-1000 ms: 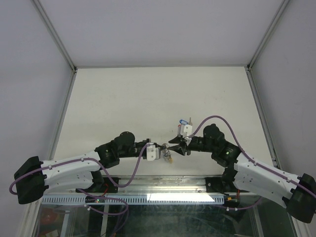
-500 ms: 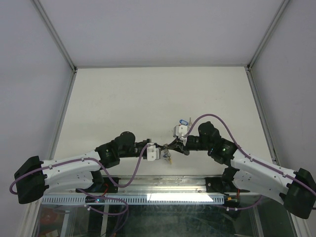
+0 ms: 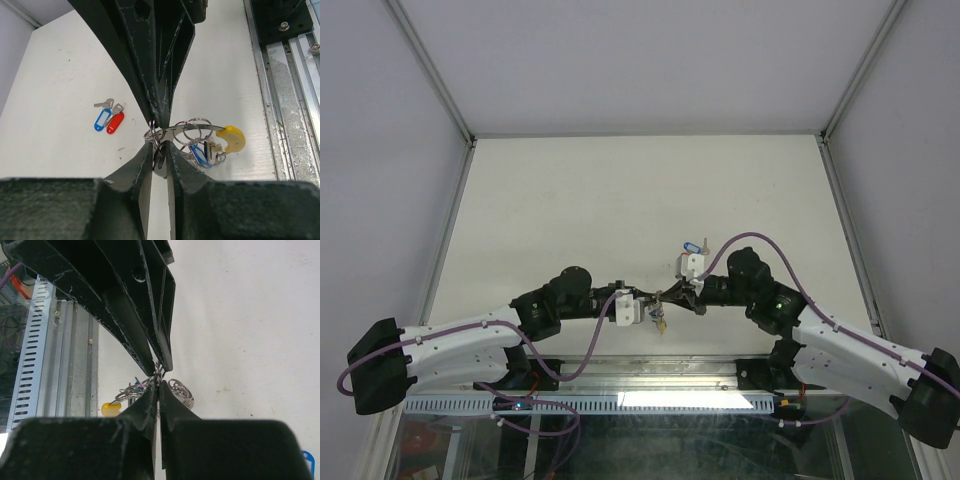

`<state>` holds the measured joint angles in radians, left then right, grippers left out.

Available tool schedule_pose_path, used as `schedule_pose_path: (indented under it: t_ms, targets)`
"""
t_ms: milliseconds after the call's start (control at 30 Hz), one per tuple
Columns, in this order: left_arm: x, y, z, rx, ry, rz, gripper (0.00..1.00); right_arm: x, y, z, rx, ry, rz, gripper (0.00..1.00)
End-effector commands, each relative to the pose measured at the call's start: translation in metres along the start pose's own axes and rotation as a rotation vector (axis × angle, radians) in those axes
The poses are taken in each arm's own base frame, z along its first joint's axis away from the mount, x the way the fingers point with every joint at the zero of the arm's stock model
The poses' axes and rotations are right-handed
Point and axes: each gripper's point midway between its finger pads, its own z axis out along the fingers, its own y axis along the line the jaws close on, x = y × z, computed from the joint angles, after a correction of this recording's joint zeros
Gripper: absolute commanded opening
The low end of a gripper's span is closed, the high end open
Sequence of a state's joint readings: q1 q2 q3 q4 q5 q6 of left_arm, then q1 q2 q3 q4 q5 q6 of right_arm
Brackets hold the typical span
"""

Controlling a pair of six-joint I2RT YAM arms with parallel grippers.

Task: Put the keys on the keyring

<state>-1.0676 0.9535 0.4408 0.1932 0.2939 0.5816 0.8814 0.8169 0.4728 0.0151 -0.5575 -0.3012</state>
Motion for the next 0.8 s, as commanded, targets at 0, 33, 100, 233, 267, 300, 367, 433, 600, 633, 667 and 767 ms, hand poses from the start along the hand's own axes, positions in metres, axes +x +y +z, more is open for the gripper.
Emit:
schedule_pose_path:
  t_ms: [0,33,100,233,267,300,367,433,600,633,667,767]
  targets:
    - [-0.0211,0.0101,-0.0032,-0.032,-0.053,0.017,0.17,-0.0282,-0.0022,-0.0044,0.014,-0.085,-0.035,0.0]
    - [-0.0209,0.0096,-0.0034,-0.031,-0.052,0.017,0.17,-0.0281,-0.0022,-0.0044,0.014,-0.085,-0.035,0.0]
    - [-0.0207,0.0097,-0.0034,-0.031,-0.05,0.016,0.17,-0.0283,-0.0024,-0.0047,0.015,-0.085,-0.035,0.0]
    - [-0.0205,0.0094,-0.0032,-0.029,-0.049,0.015,0.13,-0.0297,-0.0017,-0.0055,0.015,-0.091,-0.035,0.0]
    - [-0.0199,0.0089,-0.003,-0.027,-0.047,0.015,0.11,-0.0302,-0.0015,-0.0058,0.015,-0.092,-0.034,0.0]
    - [-0.0199,0.0089,-0.0028,-0.026,-0.047,0.014,0.1,-0.0305,-0.0015,-0.006,0.016,-0.094,-0.035,0.0]
    - [-0.0198,0.0094,-0.0021,-0.026,-0.045,0.014,0.04,-0.0321,-0.0011,-0.0067,0.017,-0.101,-0.034,0.0]
    - [-0.0193,0.0098,-0.0013,-0.026,-0.041,0.014,0.0,-0.034,-0.0007,-0.0074,0.018,-0.112,-0.035,0.0]
    - [-0.0186,0.0124,0.0006,-0.034,-0.034,0.013,0.0,-0.0368,0.0004,-0.0082,0.017,-0.13,-0.032,0.0]
    - [-0.0183,0.0128,0.0008,-0.036,-0.032,0.013,0.0,-0.0365,0.0005,-0.0083,0.018,-0.13,-0.03,0.0]
    - [-0.0181,0.0135,0.0007,-0.04,-0.031,0.013,0.0,-0.0365,0.0005,-0.0086,0.019,-0.134,-0.029,0.0]
    - [-0.0164,0.0136,0.0007,-0.042,-0.026,0.014,0.0,-0.0373,0.0008,-0.0088,0.024,-0.149,-0.024,0.0]
